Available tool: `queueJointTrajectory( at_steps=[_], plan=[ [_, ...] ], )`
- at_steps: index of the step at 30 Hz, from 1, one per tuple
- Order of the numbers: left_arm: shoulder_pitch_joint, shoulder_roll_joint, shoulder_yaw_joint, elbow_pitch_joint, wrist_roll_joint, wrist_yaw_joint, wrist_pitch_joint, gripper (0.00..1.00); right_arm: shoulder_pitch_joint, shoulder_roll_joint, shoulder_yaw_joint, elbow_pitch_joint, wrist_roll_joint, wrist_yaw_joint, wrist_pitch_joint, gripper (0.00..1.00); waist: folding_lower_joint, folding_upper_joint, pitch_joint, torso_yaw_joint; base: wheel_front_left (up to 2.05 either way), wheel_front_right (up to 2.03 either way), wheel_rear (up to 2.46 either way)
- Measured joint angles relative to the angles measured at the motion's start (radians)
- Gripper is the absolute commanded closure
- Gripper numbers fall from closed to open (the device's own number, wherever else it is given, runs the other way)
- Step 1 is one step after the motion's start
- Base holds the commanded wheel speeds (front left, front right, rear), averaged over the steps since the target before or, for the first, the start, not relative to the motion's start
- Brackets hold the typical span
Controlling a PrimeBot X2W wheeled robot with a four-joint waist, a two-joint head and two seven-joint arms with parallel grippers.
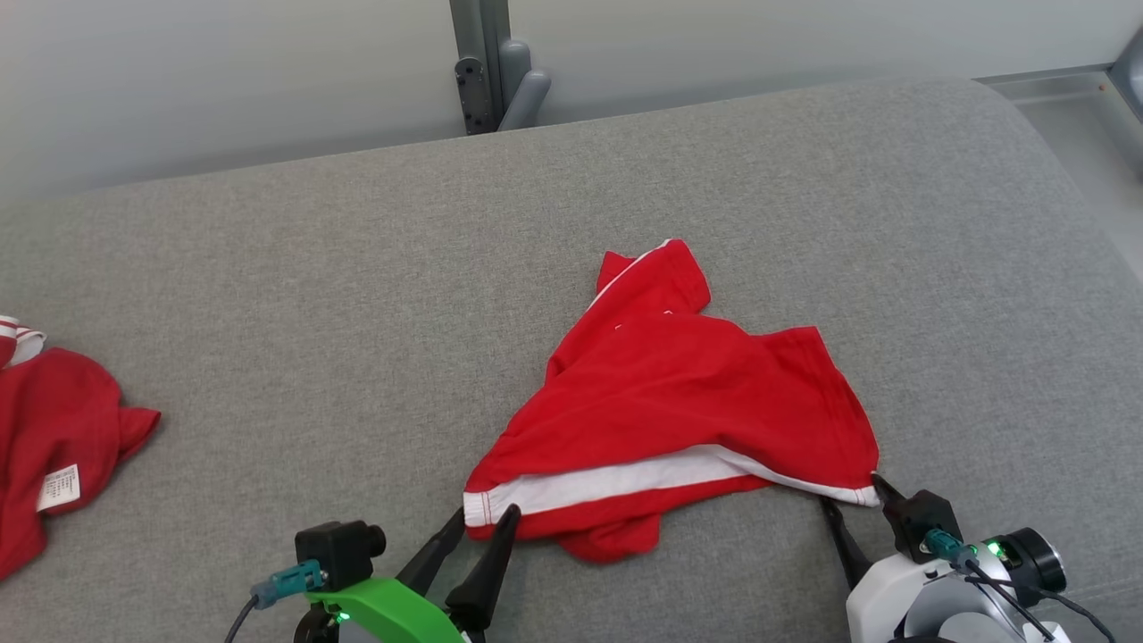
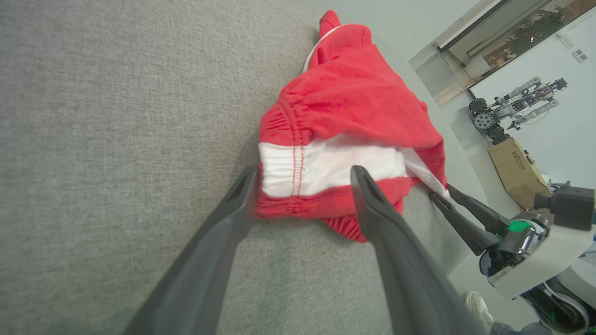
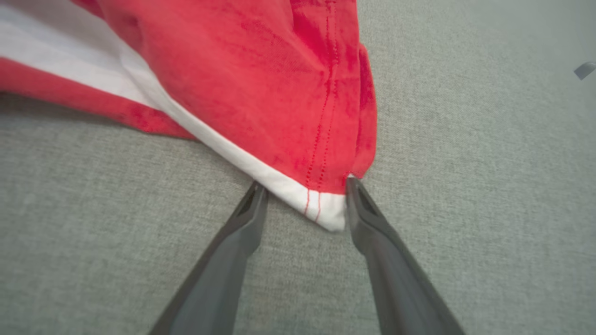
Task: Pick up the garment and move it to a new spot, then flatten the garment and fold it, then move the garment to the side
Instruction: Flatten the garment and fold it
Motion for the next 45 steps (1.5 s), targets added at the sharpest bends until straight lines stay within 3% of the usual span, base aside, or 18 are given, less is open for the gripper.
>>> queueJointTrajectory(
  at_steps=[2, 3, 4, 5, 6, 7, 8, 16, 20, 22, 24, 28, 31, 34, 38, 42, 45],
  plan=[
    [-0.002, 0.012, -0.006, 0.003, -0.005, 0.000, 0.000, 0.00, -0.001, 0.003, 0.004, 0.005, 0.003, 0.000, -0.001, 0.27, 0.0000, 0.0000, -0.001, -0.002, 0.00, 0.00, 0.00],
    [-0.003, 0.015, -0.009, 0.008, -0.008, 0.000, 0.000, 0.00, -0.003, 0.005, 0.007, 0.009, 0.009, 0.000, -0.001, 0.50, 0.0000, 0.0000, -0.001, -0.003, 0.00, 0.00, 0.00],
    [-0.004, 0.017, -0.015, 0.012, -0.011, 0.000, 0.000, 0.00, -0.004, 0.006, 0.011, 0.012, 0.011, 0.000, -0.003, 0.56, 0.0000, 0.0000, -0.001, -0.004, 0.00, 0.00, 0.00],
    [-0.006, 0.019, -0.022, 0.016, -0.014, 0.000, 0.000, 0.14, -0.006, 0.007, 0.014, 0.016, 0.016, 0.000, -0.003, 0.64, 0.0000, 0.0000, -0.002, -0.005, 0.00, 0.00, 0.00],
    [-0.007, 0.020, -0.028, 0.019, -0.016, 0.000, 0.000, 0.49, -0.008, 0.008, 0.017, 0.021, 0.021, 0.000, -0.003, 0.75, 0.0000, 0.0000, -0.002, -0.006, 0.00, 0.00, 0.00],
    [-0.009, 0.020, -0.034, 0.021, -0.023, 0.000, -0.002, 0.69, -0.010, 0.008, 0.021, 0.026, 0.027, 0.000, -0.004, 0.88, 0.0000, 0.0000, -0.002, -0.006, 0.00, 0.00, 0.00],
    [-0.012, 0.020, -0.039, 0.023, -0.029, 0.000, -0.005, 1.00, -0.011, 0.008, 0.025, 0.029, 0.032, 0.000, -0.004, 1.00, 0.0000, 0.0000, -0.002, -0.007, 0.00, 0.00, 0.00],
    [-0.048, 0.038, -0.086, -0.009, -0.075, 0.000, -0.045, 1.00, -0.025, -0.010, 0.078, 0.009, 0.123, 0.000, 0.001, 1.00, 0.0000, 0.0000, -0.003, -0.015, 0.00, 0.00, 0.00],
    [-0.054, 0.089, -0.069, -0.143, -0.098, 0.000, -0.052, 1.00, -0.022, -0.053, 0.185, -0.165, 0.366, 0.000, 0.103, 1.00, 0.0000, 0.0000, 0.006, -0.027, 0.00, 0.00, 0.00],
    [-0.060, 0.123, -0.060, -0.244, -0.121, 0.000, -0.027, 1.00, -0.013, -0.126, 0.234, -0.332, 0.544, 0.000, 0.201, 1.00, 0.0000, 0.0000, 0.015, -0.032, 0.00, 0.00, 0.00],
    [-0.071, 0.175, -0.049, -0.356, -0.122, 0.010, 0.019, 1.00, -0.009, -0.250, 0.245, -0.524, 0.699, 0.000, 0.304, 1.00, 0.0000, 0.0000, 0.028, -0.037, 0.00, 0.00, 0.00],
    [-0.143, 0.270, -0.002, -0.578, -0.141, 0.047, 0.140, 1.00, -0.022, -0.445, 0.159, -0.812, 0.957, 0.000, 0.489, 1.00, 0.0000, 0.0000, 0.071, -0.046, 0.00, 0.00, 0.00],
    [-0.255, 0.336, 0.065, -0.684, -0.176, 0.080, 0.234, 1.00, -0.064, -0.546, 0.061, -0.919, 1.094, -0.001, 0.596, 1.00, 0.0000, 0.0000, 0.116, -0.049, 0.00, 0.00, 0.00],
    [-0.418, 0.391, 0.114, -0.704, -0.191, 0.097, 0.333, 1.00, -0.170, -0.600, -0.017, -0.929, 1.166, -0.001, 0.662, 1.00, 0.0000, 0.0000, 0.172, -0.048, 0.00, 0.00, 0.00],
    [-0.670, 0.402, 0.125, -0.610, -0.212, 0.100, 0.463, 1.00, -0.443, -0.558, -0.060, -0.823, 1.105, -0.001, 0.662, 1.00, 0.0000, 0.0000, 0.261, -0.045, 0.00, 0.00, 0.00],
    [-0.973, 0.343, 0.127, -0.397, -0.150, 0.096, 0.472, 1.00, -0.795, -0.367, -0.042, -0.637, 0.927, 0.000, 0.588, 1.00, 0.0001, 0.0000, 0.352, -0.039, 0.00, 0.00, 0.00],
    [-1.175, 0.273, 0.101, -0.209, -0.038, 0.081, 0.400, 1.00, -1.049, -0.215, -0.091, -0.462, 0.734, 0.001, 0.426, 1.00, 0.0003, 0.0000, 0.418, -0.034, 0.00, 0.00, 0.00]
  ],
)
